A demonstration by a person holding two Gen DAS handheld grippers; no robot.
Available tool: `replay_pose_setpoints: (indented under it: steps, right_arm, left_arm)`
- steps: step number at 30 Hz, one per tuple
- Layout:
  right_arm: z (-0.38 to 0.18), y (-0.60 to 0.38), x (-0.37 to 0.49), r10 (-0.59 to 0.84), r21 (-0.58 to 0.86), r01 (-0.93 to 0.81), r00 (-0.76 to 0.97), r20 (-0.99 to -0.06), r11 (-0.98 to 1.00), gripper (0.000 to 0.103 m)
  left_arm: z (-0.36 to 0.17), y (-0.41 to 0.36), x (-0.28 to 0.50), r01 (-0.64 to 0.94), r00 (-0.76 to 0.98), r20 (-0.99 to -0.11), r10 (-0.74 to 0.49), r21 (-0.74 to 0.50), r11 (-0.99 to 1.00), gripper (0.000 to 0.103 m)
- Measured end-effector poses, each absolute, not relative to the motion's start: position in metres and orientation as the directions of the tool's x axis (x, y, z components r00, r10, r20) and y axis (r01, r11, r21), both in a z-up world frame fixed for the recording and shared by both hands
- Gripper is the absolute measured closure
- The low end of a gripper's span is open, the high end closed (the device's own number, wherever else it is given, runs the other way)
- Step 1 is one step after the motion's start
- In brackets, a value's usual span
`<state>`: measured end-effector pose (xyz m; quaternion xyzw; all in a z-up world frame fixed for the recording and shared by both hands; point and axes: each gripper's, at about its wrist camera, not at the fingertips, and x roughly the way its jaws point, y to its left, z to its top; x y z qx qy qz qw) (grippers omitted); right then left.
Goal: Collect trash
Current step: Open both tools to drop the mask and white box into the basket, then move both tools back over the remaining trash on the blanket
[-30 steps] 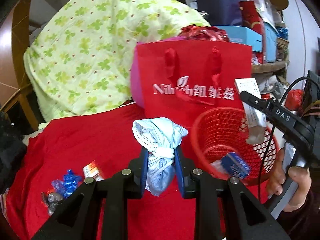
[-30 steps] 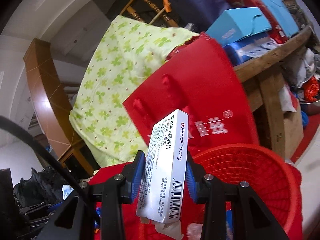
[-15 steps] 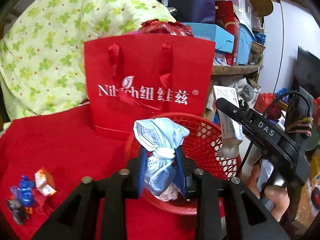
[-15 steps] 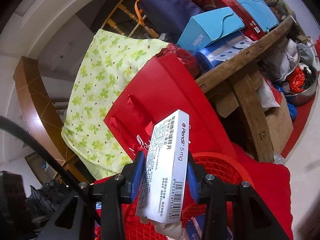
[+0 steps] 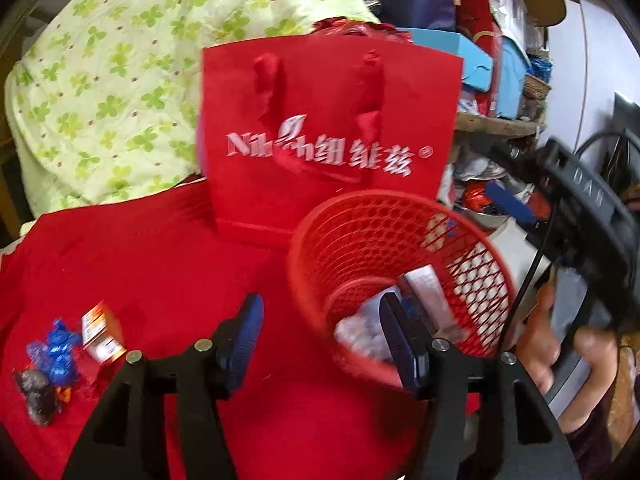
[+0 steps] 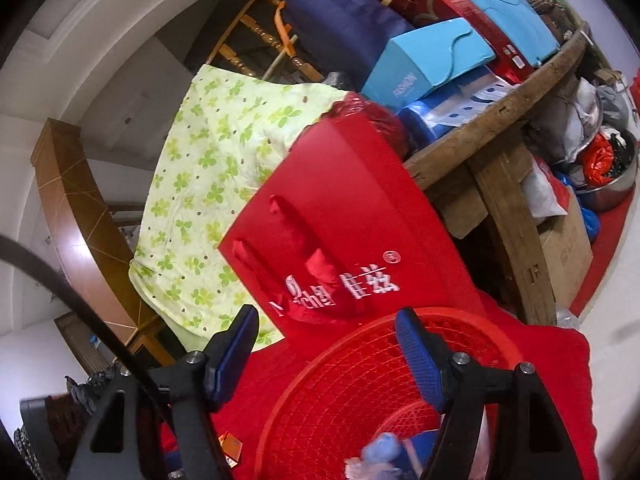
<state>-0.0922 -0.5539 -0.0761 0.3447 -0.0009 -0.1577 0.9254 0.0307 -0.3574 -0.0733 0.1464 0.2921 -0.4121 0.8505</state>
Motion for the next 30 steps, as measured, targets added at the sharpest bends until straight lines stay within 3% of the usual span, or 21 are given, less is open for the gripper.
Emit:
replay_pose_setpoints:
  steps: [13,24,30]
  right_arm:
    - [-0.049,-0.470,-0.033,-0.145,0.522,0.152,0.988,-0.055,0.839,0.028]
    - [-0.052,-0.409,0.022,-0.055,0.476,0.104,0.992,-0.116,0.873,0.028]
    - [-0.060,-0.391,0.049,-0.019,0.484,0.104,0.984,-0.178,0.869,0.028]
  left_arm:
    - [-0.069,-0.260,0.056,0.594,0.682,-0.592,-0.429,0.105,0.798,0.036]
    - [-0.075,-0.184,0.074,0.410,0.798,-0.549,-0.248,0.193,0.892,0.031]
    - [-0.107,-0.121,0.103,0.283,0.774,-0.622,-0.123,0.166,0.945,0.031]
